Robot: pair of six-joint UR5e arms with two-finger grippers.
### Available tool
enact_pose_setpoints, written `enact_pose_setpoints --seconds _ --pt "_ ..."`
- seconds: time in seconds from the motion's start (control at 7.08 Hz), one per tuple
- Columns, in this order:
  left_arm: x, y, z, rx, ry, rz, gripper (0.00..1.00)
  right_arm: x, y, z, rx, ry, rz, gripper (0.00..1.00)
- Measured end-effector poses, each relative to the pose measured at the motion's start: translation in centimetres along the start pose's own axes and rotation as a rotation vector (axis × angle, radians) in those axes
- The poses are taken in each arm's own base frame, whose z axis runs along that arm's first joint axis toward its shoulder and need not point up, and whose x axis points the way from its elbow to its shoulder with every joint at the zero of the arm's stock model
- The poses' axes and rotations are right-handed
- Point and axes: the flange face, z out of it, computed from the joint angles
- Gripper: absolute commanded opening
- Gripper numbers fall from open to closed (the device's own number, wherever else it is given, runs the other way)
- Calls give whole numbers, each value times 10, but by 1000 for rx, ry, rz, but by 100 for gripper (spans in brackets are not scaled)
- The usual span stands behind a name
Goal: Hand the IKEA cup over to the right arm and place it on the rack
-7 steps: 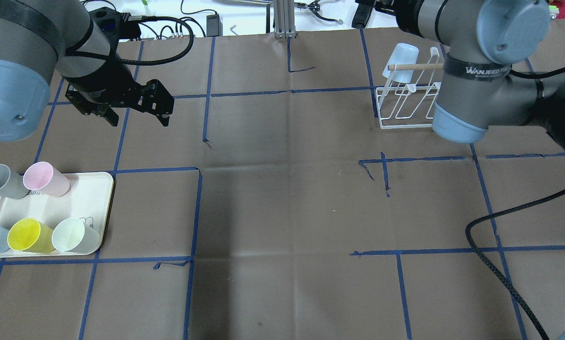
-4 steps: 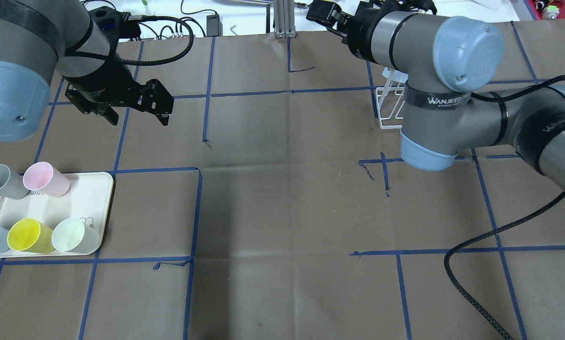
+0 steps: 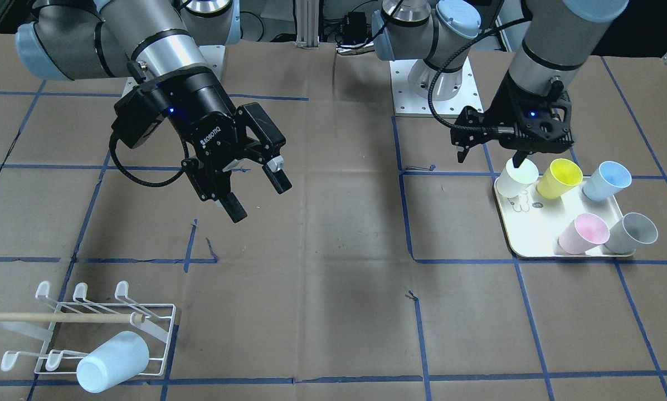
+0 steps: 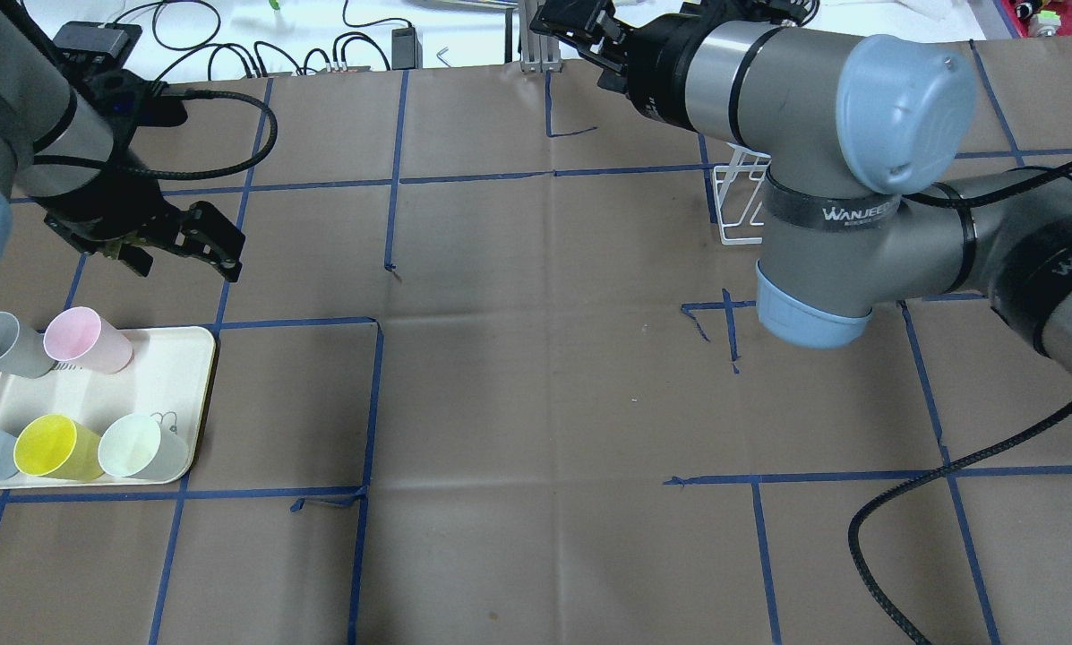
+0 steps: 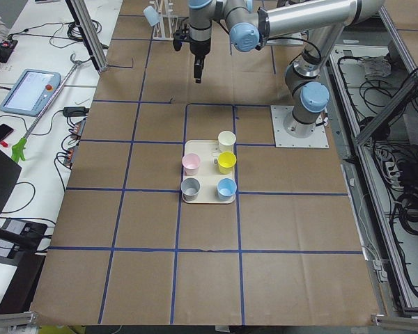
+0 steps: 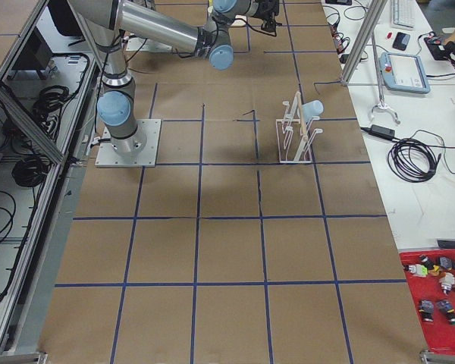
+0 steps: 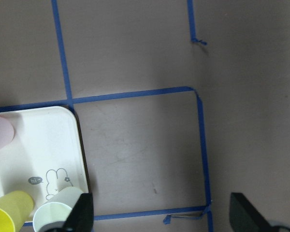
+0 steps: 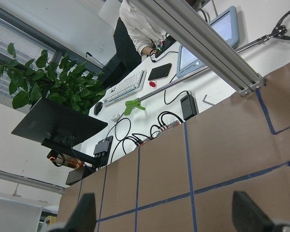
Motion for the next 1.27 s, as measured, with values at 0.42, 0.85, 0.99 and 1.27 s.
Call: enact_pose_setpoints --seconds 0.42,0.85,0.99,1.27 --pt "-80 41 43 -37 24 -14 97 -10 13 -2 -24 -19 53 100" --pt "-97 77 125 -32 29 -45 98 -2 17 4 -35 -5 161 100" --pt "-92 86 146 -41 35 -48 98 2 16 7 -36 1 219 100" --pt "-85 98 169 -75 53 -52 98 2 16 8 -37 2 306 100"
